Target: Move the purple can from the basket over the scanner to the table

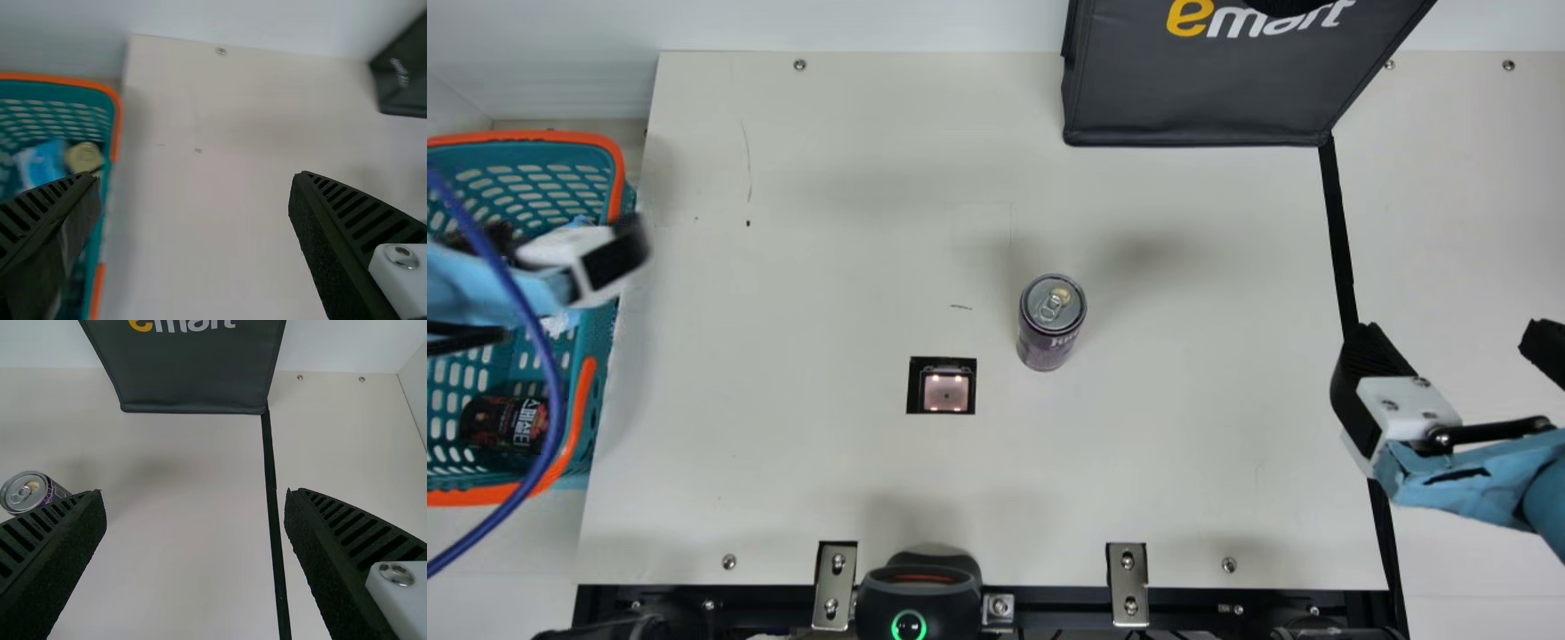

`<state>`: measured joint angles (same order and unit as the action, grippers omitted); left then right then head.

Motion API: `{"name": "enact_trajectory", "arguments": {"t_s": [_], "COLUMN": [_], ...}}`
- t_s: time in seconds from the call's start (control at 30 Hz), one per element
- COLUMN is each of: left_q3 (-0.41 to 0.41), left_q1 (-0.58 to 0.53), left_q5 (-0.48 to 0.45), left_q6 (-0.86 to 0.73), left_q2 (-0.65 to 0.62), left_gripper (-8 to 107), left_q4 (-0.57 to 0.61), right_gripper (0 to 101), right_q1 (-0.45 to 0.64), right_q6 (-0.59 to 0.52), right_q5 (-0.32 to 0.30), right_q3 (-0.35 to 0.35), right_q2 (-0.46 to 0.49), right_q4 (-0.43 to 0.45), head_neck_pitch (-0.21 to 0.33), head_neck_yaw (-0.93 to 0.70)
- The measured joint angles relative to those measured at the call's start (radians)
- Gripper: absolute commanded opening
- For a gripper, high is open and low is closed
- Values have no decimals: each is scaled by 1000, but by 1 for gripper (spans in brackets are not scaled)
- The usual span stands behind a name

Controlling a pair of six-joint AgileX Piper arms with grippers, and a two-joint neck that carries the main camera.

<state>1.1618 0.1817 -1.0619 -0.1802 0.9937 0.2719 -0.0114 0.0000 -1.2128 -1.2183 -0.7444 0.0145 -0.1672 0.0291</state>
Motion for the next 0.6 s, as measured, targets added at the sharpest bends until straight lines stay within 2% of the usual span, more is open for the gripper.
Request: {"name": "enact_trajectory", "arguments": {"t_s": [0.17, 0.4, 0.6], "left_q3": [35, 115, 108], "left_q1": [75, 152, 139], "left_q5": [-36, -142, -161], "left_q6": [0, 4, 70], "left_q2": [-50, -106, -102], "left_gripper": [90, 90, 90], "left_q4": [-62, -19, -38], "right_gripper": [95, 95, 95], "right_q1": [0, 0, 0], "right_q6": [0, 0, 0], "right_q5": [0, 0, 0], "right_q3": [0, 0, 0], "right_q2": [0, 0, 0], "right_q4": [0, 0, 0], "head_neck_pitch": [0, -2, -2], "head_neck_yaw": [0, 0, 0]}}
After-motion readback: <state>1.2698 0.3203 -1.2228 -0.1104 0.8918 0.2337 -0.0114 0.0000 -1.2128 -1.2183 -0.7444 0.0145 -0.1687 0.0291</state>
